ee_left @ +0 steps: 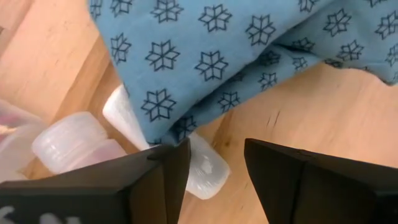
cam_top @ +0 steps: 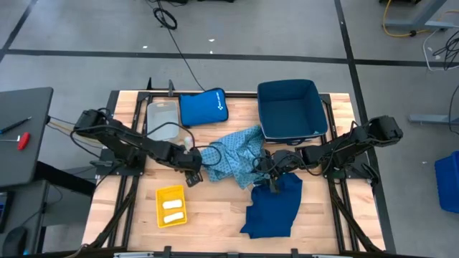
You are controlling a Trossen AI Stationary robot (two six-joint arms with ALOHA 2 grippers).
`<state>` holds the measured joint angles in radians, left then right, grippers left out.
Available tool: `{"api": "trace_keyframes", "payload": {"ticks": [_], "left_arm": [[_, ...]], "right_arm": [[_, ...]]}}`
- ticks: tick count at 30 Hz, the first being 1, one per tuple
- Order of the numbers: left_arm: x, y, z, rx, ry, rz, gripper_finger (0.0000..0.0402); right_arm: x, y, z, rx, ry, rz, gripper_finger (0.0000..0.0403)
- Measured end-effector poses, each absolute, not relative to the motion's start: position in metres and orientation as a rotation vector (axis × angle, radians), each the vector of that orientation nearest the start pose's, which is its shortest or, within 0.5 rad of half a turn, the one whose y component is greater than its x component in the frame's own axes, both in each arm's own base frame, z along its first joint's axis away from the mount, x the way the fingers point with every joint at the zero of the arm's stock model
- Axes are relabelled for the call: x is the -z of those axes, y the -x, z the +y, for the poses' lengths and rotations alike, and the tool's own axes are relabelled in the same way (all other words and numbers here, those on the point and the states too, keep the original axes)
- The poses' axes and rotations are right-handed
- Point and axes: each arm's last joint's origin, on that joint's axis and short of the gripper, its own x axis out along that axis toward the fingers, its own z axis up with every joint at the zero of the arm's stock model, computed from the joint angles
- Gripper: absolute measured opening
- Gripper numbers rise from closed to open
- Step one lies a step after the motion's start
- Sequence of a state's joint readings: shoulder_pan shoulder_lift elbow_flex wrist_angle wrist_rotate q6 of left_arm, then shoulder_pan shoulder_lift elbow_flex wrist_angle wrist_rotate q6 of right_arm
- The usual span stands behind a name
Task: Pick & place medical supplies in basket/bin
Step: Put the white bandage into the yellow basket
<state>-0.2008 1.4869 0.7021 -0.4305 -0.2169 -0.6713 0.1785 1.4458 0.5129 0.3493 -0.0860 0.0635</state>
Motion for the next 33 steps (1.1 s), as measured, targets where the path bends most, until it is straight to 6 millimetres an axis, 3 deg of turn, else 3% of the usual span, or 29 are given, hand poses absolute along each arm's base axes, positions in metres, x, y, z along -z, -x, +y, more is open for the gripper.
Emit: {"api": "trace_keyframes", "payload": {"ticks": [18, 33], "left_arm": [[-0.143, -0.241, -0.032, -0.504, 0.329, 1.135, 0.0132], [-0.165, -0.25, -0.028, -0.526, 0.22, 1.173, 0.0223]], "right_arm": [[-0.151, -0.257, 0.049, -0.241, -0.024, 0.595, 0.0229], [-0.15, -0.257, 0.049, -0.245, -0.012, 0.601, 0.0229]]}}
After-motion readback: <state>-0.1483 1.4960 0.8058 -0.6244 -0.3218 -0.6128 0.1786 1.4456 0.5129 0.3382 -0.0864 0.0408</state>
